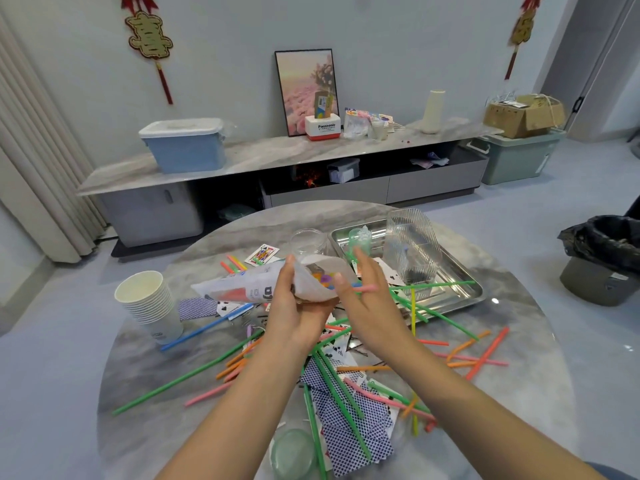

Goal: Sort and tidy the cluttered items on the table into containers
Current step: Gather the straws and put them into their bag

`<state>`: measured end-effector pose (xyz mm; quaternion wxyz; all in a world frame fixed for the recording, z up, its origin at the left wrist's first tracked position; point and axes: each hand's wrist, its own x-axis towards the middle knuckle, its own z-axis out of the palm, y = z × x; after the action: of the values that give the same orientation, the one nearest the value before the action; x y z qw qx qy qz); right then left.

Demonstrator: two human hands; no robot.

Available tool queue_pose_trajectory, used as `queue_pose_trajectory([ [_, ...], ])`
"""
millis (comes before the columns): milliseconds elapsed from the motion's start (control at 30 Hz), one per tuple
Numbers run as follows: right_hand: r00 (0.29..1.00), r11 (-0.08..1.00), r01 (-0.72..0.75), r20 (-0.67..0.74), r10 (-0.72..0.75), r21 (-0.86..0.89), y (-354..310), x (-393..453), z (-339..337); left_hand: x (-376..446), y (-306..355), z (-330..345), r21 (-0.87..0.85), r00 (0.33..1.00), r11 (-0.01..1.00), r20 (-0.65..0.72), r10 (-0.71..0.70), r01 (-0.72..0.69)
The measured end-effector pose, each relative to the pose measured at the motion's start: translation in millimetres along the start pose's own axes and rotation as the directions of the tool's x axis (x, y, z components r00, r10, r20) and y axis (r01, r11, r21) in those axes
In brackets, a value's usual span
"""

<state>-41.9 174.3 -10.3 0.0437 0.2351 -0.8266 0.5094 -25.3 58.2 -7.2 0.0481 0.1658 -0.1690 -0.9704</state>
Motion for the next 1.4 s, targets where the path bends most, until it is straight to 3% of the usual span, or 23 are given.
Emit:
queue_pose_trajectory([
  [67, 0.989, 0.986, 0.049, -0.142, -0.026, 0.161, -4, -6, -1, -1, 3, 0, -0.028, 1.0, 1.0, -0.014, -0.007, 0.007],
  [133, 0.944, 0.975, 0.199, -0.286, -0.164, 0.097, -8, -10, -3, -2, 7, 0, -0.062, 1.0, 0.998, -0.02, -0.002, 0.001],
  [200, 0.938, 0.957, 0.289, -0.2, -0.283, 0.001, -7, -7, -1, -4, 6, 1, -0.057, 1.0, 0.998, -0.022, 0.004, -0.006],
  [300, 0.952, 0.967, 0.252, 0.19, -0.24, -0.04, -2, -3, 2, -8, 0, 4, 0.006, 0.999, 1.0, -0.03, 0.028, -0.028],
  [333, 0.939, 0.956, 0.278, 0.238, -0.25, -0.093, 1, -4, 1, -9, -1, 4, 0.02, 0.999, 1.0, -0.027, 0.022, -0.022],
  [433, 0.94, 0.937, 0.338, 0.084, -0.332, -0.087, 1, -2, -10, -8, 3, 0, 0.04, 0.999, 0.999, -0.043, -0.001, 0.002],
  [500, 0.957, 0.956, 0.281, -0.055, -0.286, -0.084, 2, 0, -24, -8, 9, -5, 0.042, 0.998, 0.998, -0.04, -0.051, 0.053],
  [567, 0.986, 0.966, 0.153, -0.036, -0.164, -0.209, 15, 2, -38, -11, 12, -9, 0.066, 0.995, 0.994, -0.056, -0.078, 0.082],
  [633, 0.993, 0.942, 0.011, 0.112, 0.029, -0.336, 36, 0, -47, -12, 12, -13, 0.12, 0.994, 0.989, -0.081, -0.077, 0.086],
  [700, 0.937, 0.882, -0.047, 0.286, 0.202, -0.469, 53, -10, -52, -13, 9, -20, 0.167, 0.989, 0.98, -0.11, -0.095, 0.113],
  [800, 0.803, 0.712, 0.139, 0.499, 0.325, -0.688, 73, -24, -50, -17, 6, -24, 0.206, 0.981, 0.966, -0.144, -0.13, 0.158],
  [867, 0.788, 0.699, 0.201, 0.537, 0.3, -0.686, 79, -33, -41, -22, 7, -25, 0.232, 0.979, 0.957, -0.148, -0.142, 0.174],
  [967, 0.799, 0.761, 0.267, 0.577, 0.167, -0.591, 78, -43, -13, -29, 15, -28, 0.273, 0.975, 0.942, -0.154, -0.158, 0.195],
  [1133, 0.786, 0.712, 0.388, 0.614, 0.076, -0.586, 66, -32, 33, -33, 37, -43, 0.395, 0.942, 0.865, -0.245, -0.227, 0.311],
  [1233, 0.781, 0.67, 0.416, 0.619, 0.082, -0.615, 67, -7, 45, -31, 49, -51, 0.432, 0.915, 0.821, -0.318, -0.249, 0.373],
  [1400, 0.686, 0.632, 0.474, 0.707, 0.172, -0.613, 72, 20, 74, -31, 62, -58, 0.493, 0.889, 0.764, -0.399, -0.226, 0.416],
])
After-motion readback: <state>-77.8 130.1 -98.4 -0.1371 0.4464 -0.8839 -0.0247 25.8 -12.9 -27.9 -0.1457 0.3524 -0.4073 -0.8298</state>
